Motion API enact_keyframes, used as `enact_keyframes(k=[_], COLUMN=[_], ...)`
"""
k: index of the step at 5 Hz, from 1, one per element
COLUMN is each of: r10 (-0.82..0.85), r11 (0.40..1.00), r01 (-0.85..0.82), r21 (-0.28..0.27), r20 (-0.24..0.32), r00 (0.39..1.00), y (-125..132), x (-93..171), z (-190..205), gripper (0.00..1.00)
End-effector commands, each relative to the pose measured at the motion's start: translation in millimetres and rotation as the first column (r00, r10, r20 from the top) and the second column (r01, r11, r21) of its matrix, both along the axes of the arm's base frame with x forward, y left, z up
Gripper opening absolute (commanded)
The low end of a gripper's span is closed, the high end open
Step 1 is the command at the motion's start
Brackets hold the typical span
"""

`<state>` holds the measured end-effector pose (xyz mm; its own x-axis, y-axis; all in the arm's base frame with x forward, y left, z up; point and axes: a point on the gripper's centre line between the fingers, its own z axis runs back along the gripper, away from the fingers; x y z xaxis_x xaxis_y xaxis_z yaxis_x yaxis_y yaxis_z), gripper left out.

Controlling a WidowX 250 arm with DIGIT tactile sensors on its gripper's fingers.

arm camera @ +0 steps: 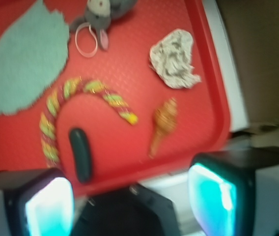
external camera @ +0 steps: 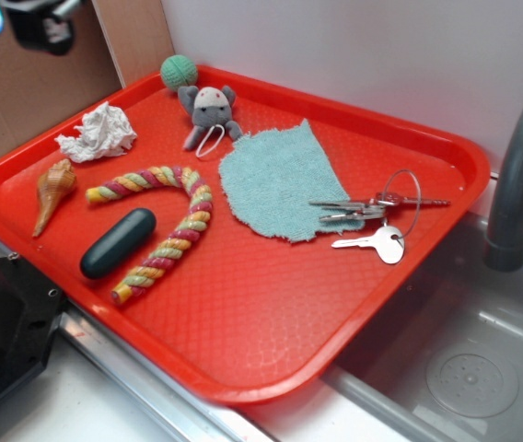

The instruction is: Grab the white paper.

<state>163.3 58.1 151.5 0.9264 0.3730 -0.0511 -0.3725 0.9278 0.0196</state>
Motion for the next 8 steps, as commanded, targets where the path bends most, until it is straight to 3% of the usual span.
enact_keyframes(k=[1, 4, 5, 6, 7, 8], r10=[0.494, 0.494, 0.497, 0.490, 0.524, 0.535], r11=[0.867, 0.867, 0.865, 0.864, 0.841, 0.837], r01=[-0.498, -0.498, -0.500, -0.503, -0.539, -0.544], r21=[0.008, 0.008, -0.048, 0.005, 0.046, 0.052], r20=[0.103, 0.103, 0.218, 0.222, 0.177, 0.131], r00=[0.863, 0.863, 0.840, 0.843, 0.833, 0.835], y=[62, 62, 71, 80, 93, 96], x=[34, 34, 49, 54, 53, 53], z=[-59, -59, -67, -79, -97, -111], gripper=[1.00, 1.00, 1.00, 1.00, 1.00, 1.00])
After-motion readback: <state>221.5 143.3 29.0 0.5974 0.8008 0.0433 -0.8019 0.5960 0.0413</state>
